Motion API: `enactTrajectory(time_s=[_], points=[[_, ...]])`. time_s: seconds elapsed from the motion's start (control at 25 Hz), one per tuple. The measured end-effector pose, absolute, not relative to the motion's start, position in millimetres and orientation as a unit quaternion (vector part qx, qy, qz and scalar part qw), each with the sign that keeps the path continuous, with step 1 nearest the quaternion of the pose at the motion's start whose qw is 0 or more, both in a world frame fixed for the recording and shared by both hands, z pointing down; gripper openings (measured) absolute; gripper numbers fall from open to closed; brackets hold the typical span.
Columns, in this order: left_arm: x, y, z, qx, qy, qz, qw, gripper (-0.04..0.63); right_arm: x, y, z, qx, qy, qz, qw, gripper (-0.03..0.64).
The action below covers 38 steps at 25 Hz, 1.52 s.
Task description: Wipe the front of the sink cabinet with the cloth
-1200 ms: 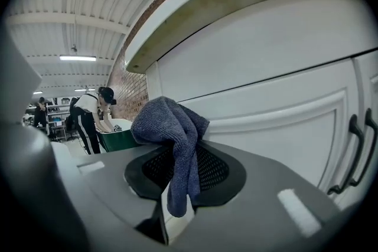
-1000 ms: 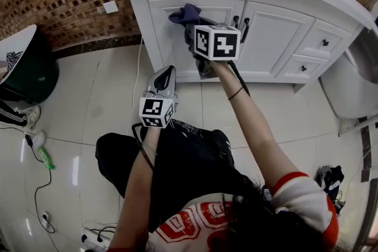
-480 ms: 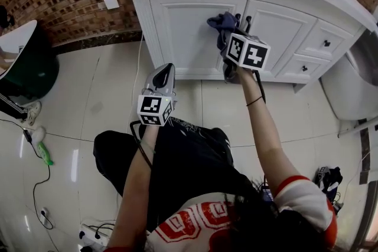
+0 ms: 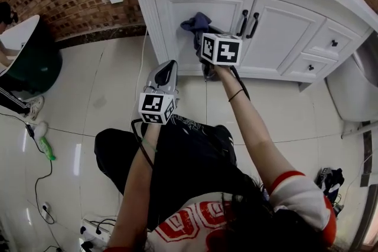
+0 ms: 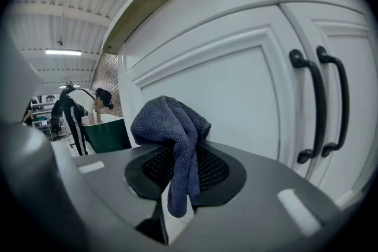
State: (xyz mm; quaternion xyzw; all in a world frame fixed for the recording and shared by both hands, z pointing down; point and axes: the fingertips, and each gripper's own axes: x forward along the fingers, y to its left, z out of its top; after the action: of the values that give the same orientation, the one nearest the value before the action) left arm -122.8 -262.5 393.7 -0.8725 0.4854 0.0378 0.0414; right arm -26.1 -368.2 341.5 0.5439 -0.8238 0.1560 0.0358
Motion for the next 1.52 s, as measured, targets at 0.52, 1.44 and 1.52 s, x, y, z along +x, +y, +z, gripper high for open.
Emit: enactTrajectory(time_s=[0.52,1.44,1.52], points=[[-127.3,-265.5,398.6,-0.867,0.496,0.032,0.036,0.000,-64.4,-364.6,362.7,0.506,-0.849,0.145,0.055,0.078],[-124.1,-263.4,402.6,-0.870,0.491,0.018,0.041,0.000,80.0,-352.0,431.7,0.605,-0.769,0.194,0.066,0.078],[-126.1,-263.2,402.2,-0.869,0.492,0.021,0.039,0.000,58.4,-355.7,435.2,0.591,-0.779,0.197,0.069,0.078]])
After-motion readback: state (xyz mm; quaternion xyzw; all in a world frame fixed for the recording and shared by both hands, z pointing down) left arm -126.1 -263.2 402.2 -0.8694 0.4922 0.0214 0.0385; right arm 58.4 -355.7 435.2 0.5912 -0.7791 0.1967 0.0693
